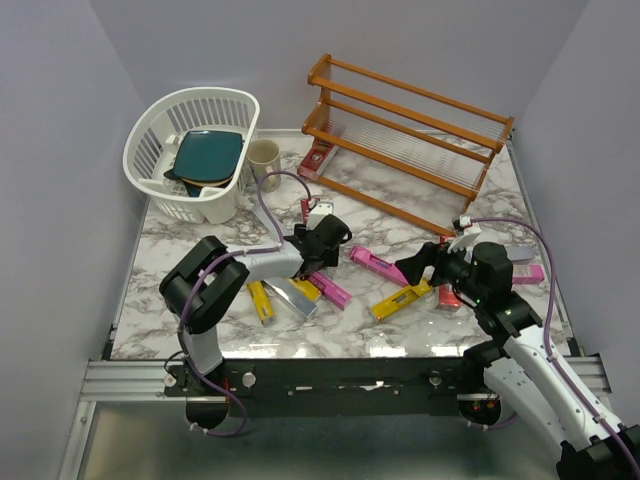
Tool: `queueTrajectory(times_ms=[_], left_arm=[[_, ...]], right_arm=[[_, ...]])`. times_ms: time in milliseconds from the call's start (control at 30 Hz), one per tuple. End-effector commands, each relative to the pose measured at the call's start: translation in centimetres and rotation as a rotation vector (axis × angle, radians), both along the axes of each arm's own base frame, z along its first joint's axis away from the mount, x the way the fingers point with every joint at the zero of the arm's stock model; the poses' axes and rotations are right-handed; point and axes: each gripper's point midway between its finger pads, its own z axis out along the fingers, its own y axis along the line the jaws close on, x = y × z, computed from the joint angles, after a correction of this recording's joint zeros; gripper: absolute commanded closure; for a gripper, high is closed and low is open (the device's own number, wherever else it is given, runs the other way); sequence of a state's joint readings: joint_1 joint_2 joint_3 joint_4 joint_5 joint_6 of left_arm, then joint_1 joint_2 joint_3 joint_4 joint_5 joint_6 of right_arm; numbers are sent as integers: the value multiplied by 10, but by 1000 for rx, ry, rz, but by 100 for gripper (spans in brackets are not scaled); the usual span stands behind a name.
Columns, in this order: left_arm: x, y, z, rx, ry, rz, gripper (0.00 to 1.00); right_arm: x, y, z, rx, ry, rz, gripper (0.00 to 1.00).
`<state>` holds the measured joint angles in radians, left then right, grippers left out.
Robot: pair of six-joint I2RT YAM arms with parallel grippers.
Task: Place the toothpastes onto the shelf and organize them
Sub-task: Pick up the toothpaste from the center of the board.
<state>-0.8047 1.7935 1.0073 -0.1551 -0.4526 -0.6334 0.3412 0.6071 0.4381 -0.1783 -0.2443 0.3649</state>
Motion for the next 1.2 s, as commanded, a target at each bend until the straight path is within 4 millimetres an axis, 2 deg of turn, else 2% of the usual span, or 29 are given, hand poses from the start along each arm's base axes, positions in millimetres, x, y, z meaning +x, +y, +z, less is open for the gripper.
queueTrajectory(times_ms=[0,267,467,733,1167], left_arm=[[-4,2,3,-25,-30,-15,27],[-1,3,6,-62,-58,43,27],[1,12,19,-53,-89,89,27],[7,13,19,-21,-84,125,29],[15,7,42,-28,-126,92,51]], right_arm=[[-1,4,2,1,-27,29,0],[-2,5,3,5,-29,33,0],[-2,4,2,4,-27,31,0],[-2,5,4,6,-30,37,0],[-2,5,4,6,-28,36,0]])
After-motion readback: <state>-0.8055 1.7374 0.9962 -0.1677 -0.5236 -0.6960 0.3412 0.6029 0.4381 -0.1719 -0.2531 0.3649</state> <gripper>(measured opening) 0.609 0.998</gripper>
